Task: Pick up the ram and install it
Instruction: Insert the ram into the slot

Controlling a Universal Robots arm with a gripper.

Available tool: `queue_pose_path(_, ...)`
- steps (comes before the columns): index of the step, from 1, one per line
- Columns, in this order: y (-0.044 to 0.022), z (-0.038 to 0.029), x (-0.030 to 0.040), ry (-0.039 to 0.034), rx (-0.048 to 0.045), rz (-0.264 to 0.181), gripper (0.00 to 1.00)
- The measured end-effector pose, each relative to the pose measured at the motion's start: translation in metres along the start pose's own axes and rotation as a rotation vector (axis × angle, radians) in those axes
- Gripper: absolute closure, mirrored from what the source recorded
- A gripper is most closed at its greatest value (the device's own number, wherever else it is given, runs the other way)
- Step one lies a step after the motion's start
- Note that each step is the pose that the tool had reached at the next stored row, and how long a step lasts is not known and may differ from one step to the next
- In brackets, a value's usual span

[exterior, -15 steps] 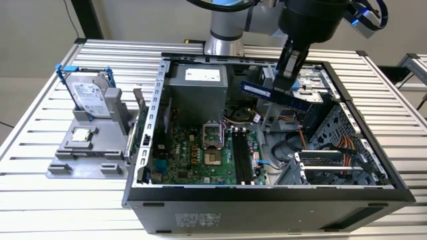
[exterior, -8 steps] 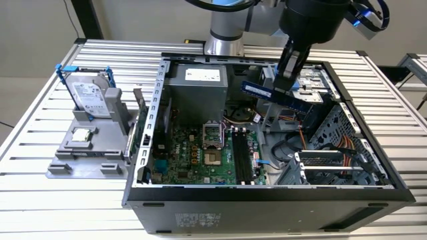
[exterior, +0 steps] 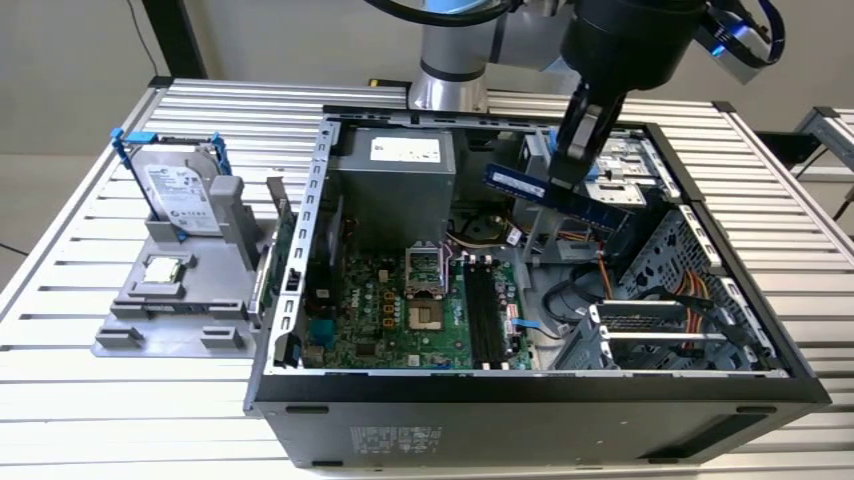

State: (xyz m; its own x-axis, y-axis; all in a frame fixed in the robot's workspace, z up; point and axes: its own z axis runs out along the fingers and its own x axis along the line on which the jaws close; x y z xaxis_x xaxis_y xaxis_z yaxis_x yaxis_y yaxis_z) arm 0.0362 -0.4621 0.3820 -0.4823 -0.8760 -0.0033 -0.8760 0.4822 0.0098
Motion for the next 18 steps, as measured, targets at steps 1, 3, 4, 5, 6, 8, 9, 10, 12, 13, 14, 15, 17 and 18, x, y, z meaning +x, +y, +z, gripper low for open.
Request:
queue_pose_path(1, -0.0004, 0.0, 0.0006, -0.0001, 0.0, 0.002, 1.0)
queue_pose_path(3, -0.0009, 0.0, 0.0015, -0.0002, 0.0, 0.007, 1.0)
queue_pose_path(4, -0.0011, 0.0, 0.0019, -0.0001, 0.0, 0.01, 1.0)
queue_pose_path(5, -0.0012, 0.0, 0.0022, -0.0002, 0.0001, 0.013, 1.0)
queue_pose_path(6, -0.0014, 0.0, 0.0024, -0.0002, 0.0001, 0.017, 1.0)
queue_pose_path(8, -0.0015, 0.0, 0.0027, -0.0002, 0.0001, 0.027, 1.0)
queue_pose_path(9, -0.0016, 0.0, 0.0028, -0.0003, 0.0001, 0.033, 1.0)
queue_pose_path(10, -0.0017, 0.0, 0.0029, -0.0004, 0.0002, 0.039, 1.0)
queue_pose_path(12, -0.0018, 0.0, 0.0031, -0.0005, 0.0002, 0.053, 1.0)
queue_pose_path(13, -0.0019, 0.0, 0.0033, -0.0006, 0.0002, 0.06, 1.0)
queue_pose_path(14, -0.0019, 0.0, 0.0034, -0.0007, 0.0002, 0.067, 1.0)
queue_pose_path(15, -0.002, 0.0, 0.0035, -0.0007, 0.0003, 0.073, 1.0)
queue_pose_path(17, -0.0021, 0.0, 0.0037, -0.0009, 0.0003, 0.086, 1.0)
queue_pose_path(18, -0.0021, 0.0, 0.0038, -0.0009, 0.0003, 0.093, 1.0)
